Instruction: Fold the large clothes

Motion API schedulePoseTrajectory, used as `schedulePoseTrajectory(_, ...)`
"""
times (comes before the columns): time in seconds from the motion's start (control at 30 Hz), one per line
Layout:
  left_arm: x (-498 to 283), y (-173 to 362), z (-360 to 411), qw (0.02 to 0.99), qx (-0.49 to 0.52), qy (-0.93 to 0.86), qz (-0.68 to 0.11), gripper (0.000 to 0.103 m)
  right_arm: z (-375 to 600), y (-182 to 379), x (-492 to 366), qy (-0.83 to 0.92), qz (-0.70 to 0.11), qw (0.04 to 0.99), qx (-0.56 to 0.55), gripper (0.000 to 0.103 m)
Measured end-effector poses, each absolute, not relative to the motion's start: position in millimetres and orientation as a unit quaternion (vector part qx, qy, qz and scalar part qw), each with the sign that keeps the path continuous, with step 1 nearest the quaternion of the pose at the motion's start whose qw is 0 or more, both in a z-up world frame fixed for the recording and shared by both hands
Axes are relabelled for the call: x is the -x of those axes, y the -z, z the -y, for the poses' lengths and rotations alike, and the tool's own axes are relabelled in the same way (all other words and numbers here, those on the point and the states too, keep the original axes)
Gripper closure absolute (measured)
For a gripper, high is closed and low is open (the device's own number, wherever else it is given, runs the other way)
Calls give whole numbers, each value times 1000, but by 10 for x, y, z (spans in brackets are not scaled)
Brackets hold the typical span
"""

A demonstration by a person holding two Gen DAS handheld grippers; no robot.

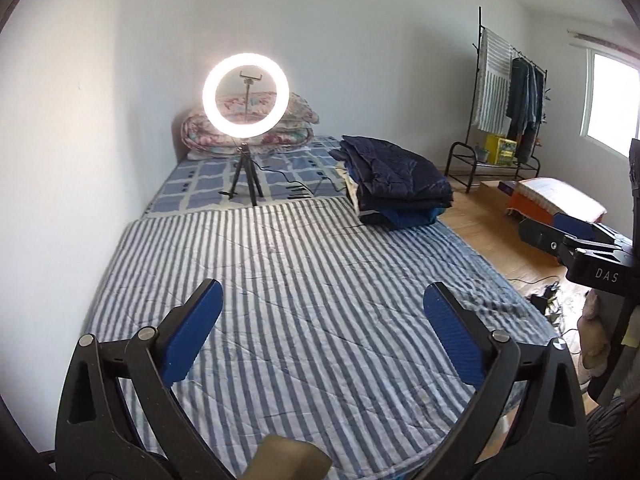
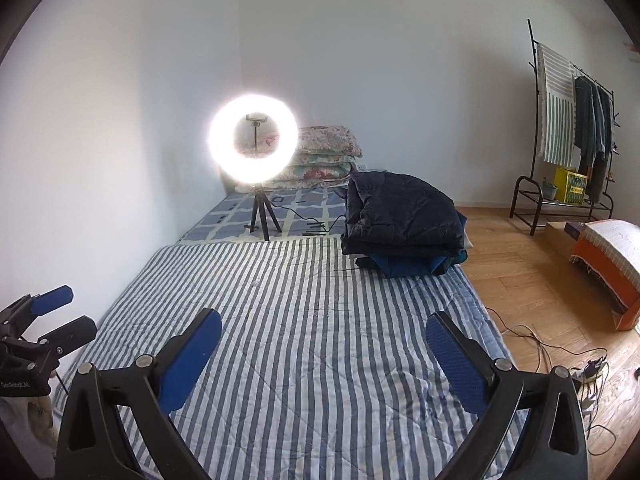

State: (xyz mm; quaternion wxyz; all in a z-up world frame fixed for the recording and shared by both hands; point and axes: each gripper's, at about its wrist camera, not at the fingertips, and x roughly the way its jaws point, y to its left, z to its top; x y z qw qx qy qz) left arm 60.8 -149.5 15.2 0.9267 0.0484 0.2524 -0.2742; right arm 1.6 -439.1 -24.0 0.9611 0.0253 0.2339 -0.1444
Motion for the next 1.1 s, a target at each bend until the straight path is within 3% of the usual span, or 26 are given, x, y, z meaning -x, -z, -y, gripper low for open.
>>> schedulePoseTrajectory(1.1, -571, -14, 1571, 930, -82, 249, -257, 0, 4513, 484, -6, 188, -236, 953, -25, 0)
